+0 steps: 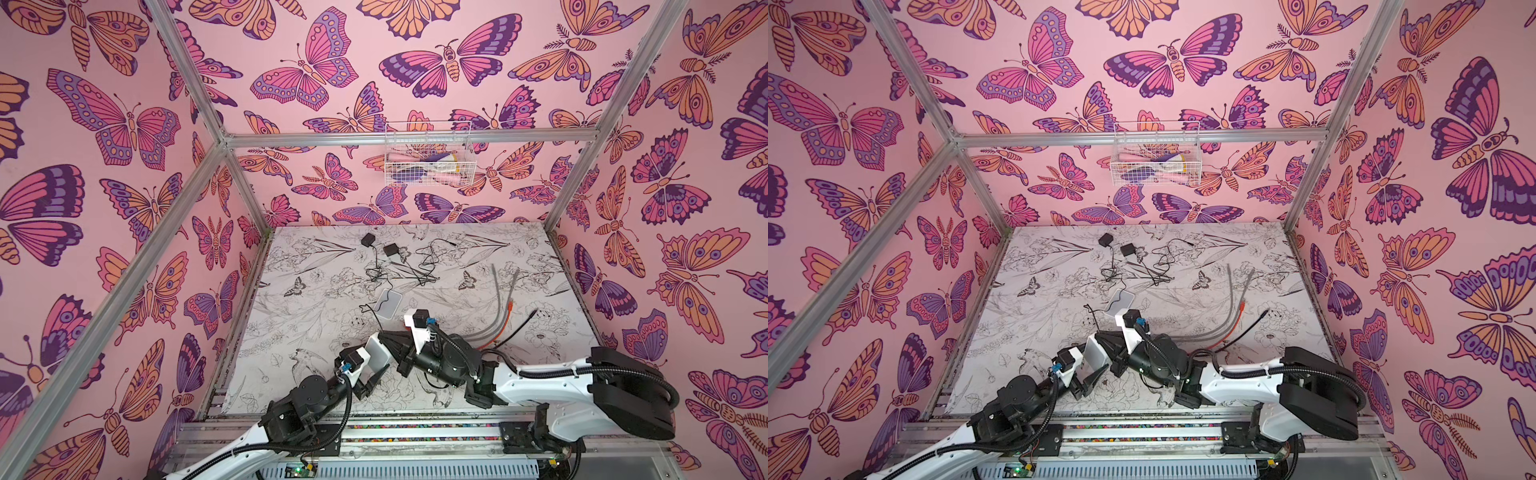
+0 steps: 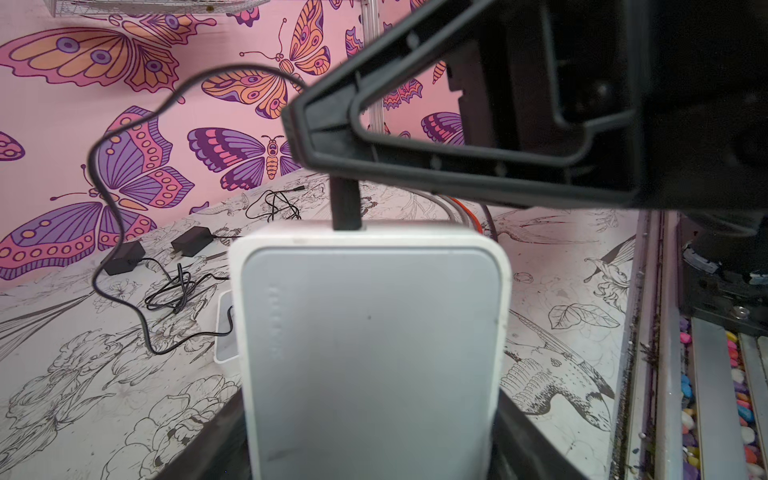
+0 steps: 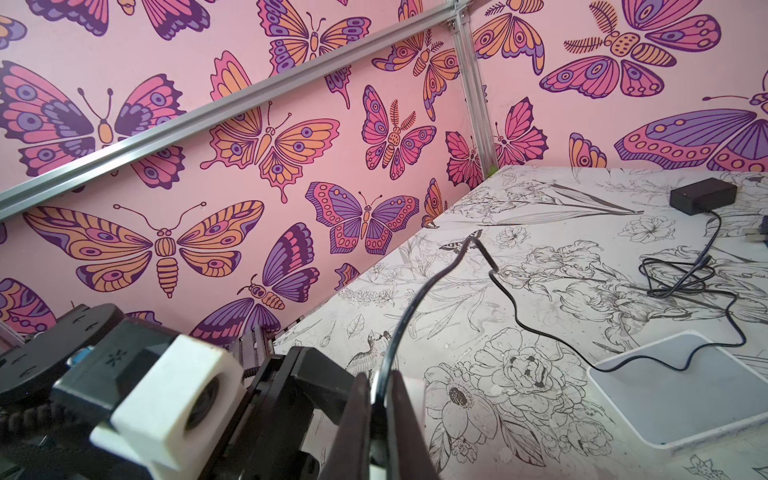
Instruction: Insert the plug into the switch port
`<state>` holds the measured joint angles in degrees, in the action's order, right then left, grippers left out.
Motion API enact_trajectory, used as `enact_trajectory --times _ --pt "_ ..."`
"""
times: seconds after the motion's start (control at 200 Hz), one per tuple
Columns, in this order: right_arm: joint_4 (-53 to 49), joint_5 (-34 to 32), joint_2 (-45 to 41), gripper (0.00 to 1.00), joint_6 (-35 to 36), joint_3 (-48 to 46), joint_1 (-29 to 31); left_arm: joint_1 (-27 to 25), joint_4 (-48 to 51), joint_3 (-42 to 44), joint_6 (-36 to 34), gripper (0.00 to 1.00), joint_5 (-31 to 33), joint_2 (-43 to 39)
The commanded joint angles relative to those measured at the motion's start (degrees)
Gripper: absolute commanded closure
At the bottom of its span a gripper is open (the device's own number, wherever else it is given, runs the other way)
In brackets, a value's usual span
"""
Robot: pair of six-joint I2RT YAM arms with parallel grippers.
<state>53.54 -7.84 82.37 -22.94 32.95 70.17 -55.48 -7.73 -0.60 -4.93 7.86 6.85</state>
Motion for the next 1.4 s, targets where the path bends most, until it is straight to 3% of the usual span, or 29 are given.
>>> enact_trajectory --times 0.0,0.541,0.826,0.926,1.071,1.172,1.297,1.397 --pt "-25.19 4.64 7.29 1.00 -1.76 -4.86 2.18 -0.83 -31.04 -5.74 -2.72 1.00 -6.27 -3.70" --pt "-27.67 4.45 10.14 1.00 -1.49 -3.82 2.18 -0.84 -31.98 -8.54 -3.86 1.00 -6.50 -2.68" --pt "-44.40 2.99 -2.34 1.00 5.74 4.50 2.12 -0.80 -25.05 -4.85 -0.44 1.00 0.12 -2.28" --pt "-50.36 2.96 -6.75 0.90 8.82 8.02 1.34 -0.81 -23.89 -3.08 1.39 1.00 1.73 -2.24" --pt "-54.72 9.98 -12.83 0.61 10.72 13.23 -2.11 -0.76 -21.51 -1.80 3.08 1.00 4.36 -1.36" --pt "-53.46 13.83 -17.35 0.50 12.10 15.66 -2.13 -0.76 -17.03 -2.43 4.27 1.00 5.71 1.02" --pt "-51.66 17.06 -22.81 0.45 10.90 16.27 -2.06 -0.72 -11.61 -3.29 7.10 1.00 8.23 4.86" --pt "-52.75 15.39 -26.22 0.44 11.09 15.51 -2.09 -0.76 -7.26 -4.64 9.28 1.00 10.25 8.34"
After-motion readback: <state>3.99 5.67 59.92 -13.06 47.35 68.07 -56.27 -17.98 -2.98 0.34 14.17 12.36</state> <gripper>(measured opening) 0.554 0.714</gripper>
